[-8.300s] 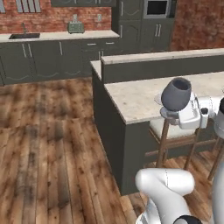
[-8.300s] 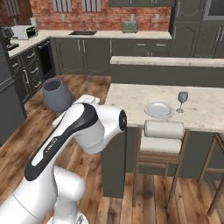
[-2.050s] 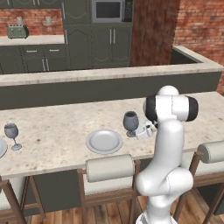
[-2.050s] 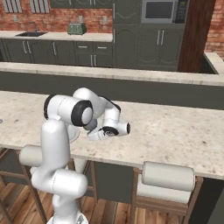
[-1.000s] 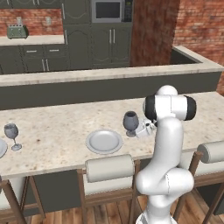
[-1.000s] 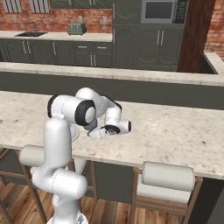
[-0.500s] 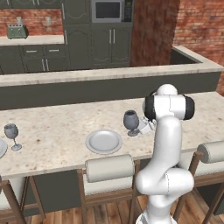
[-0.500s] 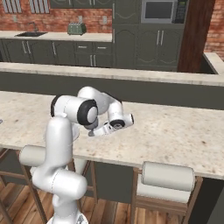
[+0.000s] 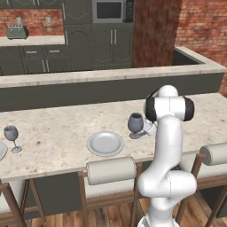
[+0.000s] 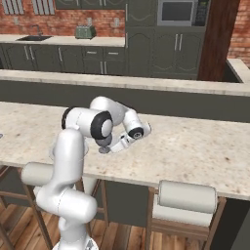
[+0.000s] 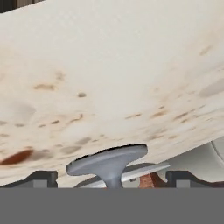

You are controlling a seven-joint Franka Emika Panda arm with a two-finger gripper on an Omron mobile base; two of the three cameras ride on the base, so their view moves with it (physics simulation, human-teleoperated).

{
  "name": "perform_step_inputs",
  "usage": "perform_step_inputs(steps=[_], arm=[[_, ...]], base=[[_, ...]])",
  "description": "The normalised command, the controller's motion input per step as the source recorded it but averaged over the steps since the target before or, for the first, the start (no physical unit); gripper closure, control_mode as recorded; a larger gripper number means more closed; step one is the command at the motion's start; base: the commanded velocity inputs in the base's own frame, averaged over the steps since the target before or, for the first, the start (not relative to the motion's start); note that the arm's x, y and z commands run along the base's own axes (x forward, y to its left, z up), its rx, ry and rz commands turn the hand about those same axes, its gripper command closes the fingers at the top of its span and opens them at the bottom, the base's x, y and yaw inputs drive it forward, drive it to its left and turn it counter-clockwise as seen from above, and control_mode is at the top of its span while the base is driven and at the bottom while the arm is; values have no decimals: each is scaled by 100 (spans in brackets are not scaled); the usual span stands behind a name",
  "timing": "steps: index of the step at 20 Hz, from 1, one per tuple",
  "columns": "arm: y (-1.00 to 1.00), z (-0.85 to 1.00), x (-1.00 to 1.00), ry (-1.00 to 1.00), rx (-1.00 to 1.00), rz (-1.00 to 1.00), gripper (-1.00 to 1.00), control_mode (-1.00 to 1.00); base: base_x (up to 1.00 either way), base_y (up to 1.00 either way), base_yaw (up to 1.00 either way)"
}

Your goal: Retrieve the wine glasses from the counter and place one next to each plate.

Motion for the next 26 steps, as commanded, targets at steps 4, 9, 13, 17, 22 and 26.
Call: perform_step_inputs(steps=[4, 9, 13, 17, 22, 26], arm=[[-18, -18, 0, -1, 0, -1, -100, -100], [-7, -12, 0, -13, -4, -27, -100, -100], [-6, -6, 0, -18, -2, -34, -100, -100], [-28, 13, -32, -20, 0, -20, -100, -100], [-31, 71, -85, -23, 4, -1, -100, -100], [-16, 99, -85, -22, 1, 0, -100, -100]], base=[[0, 0, 0], [0, 0, 0], [0, 0, 0], [0, 0, 0], [0, 0, 0], [0, 0, 0]])
